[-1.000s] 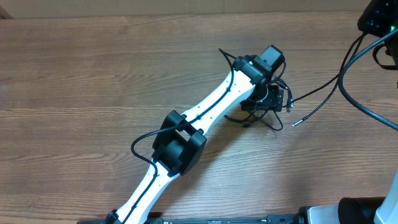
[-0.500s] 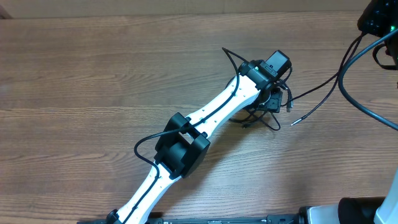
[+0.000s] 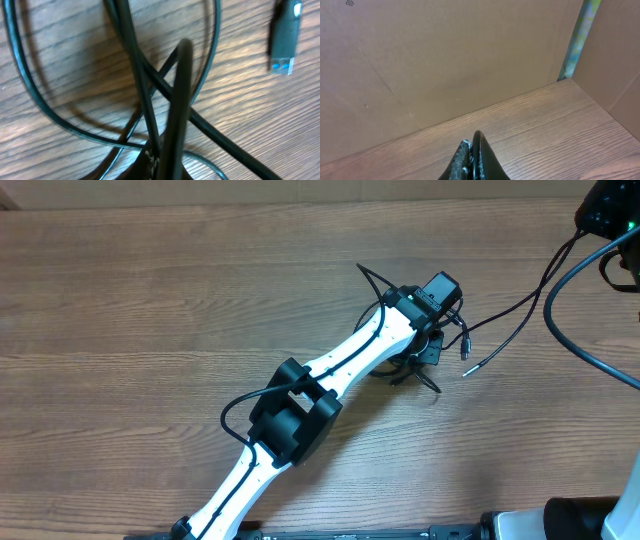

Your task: Untangle cables

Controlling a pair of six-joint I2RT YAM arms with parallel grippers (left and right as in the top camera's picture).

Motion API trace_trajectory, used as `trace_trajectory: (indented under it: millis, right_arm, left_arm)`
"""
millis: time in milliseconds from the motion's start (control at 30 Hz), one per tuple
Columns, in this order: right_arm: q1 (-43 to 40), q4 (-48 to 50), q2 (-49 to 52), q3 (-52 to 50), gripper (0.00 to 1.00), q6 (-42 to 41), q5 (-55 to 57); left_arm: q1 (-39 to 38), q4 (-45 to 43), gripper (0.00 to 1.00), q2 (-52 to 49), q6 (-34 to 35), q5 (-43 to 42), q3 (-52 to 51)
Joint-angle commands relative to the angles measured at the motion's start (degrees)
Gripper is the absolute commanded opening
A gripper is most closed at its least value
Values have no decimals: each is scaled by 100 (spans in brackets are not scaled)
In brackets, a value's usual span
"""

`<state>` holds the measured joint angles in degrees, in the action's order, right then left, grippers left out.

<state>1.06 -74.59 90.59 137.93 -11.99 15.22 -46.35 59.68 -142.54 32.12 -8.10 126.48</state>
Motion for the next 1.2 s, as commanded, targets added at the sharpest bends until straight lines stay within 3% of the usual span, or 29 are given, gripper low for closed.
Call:
trace_trajectory:
  millis: [0, 367, 533, 767, 967, 1167]
  right_arm:
    - [-11, 28, -50, 42, 4, -13, -9]
    - [-385, -278, -50, 42, 4, -160, 1067]
    - [-1027, -511, -50, 42, 4, -798, 2103]
    - [-2218, -531, -50, 42, 4, -1021, 2109]
    - [-2391, -542, -44, 42, 4, -1222, 708]
    - [-2391, -452, 50, 42, 4, -1158, -638]
  left_arm:
    - [227, 216, 4, 114, -216, 227, 297]
    - [1738, 1268, 4, 1652, -614, 874, 669]
    - [2695, 1635, 4, 2343, -866, 872, 669]
    - [4050, 2059, 4, 2835, -1078, 380, 669]
    - [4120, 2149, 4, 2824, -1217, -671, 667]
    - [3676, 2157, 4, 2824, -1567, -807, 667]
